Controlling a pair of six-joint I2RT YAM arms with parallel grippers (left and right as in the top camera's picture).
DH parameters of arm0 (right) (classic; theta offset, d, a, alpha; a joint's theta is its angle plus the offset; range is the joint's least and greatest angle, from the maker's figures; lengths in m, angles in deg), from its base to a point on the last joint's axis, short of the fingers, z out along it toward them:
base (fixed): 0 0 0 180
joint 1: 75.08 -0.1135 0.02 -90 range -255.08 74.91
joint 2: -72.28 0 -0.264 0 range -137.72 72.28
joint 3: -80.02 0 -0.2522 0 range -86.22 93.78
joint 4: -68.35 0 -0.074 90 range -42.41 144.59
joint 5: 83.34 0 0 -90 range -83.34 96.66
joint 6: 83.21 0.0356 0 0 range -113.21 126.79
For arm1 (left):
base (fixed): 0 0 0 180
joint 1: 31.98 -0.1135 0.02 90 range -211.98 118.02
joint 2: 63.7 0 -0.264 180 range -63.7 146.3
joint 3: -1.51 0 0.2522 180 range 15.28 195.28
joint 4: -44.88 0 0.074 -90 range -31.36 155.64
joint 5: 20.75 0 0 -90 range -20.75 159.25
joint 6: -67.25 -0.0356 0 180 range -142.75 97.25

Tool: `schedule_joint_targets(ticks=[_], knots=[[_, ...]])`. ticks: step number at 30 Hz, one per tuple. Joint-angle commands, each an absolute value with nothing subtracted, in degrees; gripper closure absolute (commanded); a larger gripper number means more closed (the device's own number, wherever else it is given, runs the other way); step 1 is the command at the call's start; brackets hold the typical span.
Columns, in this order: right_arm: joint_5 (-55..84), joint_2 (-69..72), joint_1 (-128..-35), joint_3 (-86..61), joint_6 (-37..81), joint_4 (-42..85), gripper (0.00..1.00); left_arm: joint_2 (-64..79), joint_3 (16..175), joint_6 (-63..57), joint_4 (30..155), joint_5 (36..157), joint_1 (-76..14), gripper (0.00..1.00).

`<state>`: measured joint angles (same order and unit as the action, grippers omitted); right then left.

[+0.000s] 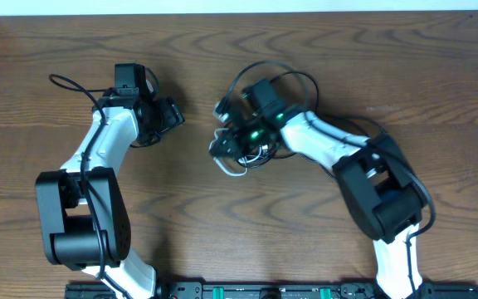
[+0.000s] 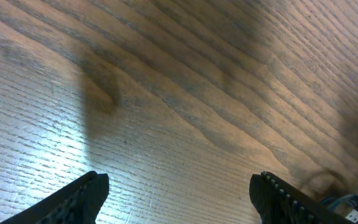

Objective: Untangle cables

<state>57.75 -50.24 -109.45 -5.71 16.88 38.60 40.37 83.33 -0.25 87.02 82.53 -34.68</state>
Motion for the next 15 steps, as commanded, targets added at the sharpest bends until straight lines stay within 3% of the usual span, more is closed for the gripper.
schedule_joint_targets(ticks=[1, 8, 15], knots=[[67.0, -46.0, -105.3, -5.6, 18.3, 38.6, 0.99, 40.9, 83.1, -0.1, 87.0, 83.2, -35.0, 0.22], [63.8, -33.1, -101.7, -5.6, 18.3, 39.0, 0.99, 40.9, 83.1, -6.5, 84.8, 96.8, -35.0, 0.22], [61.8, -25.4, -100.2, -5.6, 18.3, 38.6, 0.99, 40.9, 83.1, -23.8, 83.0, 135.5, -34.9, 0.22]])
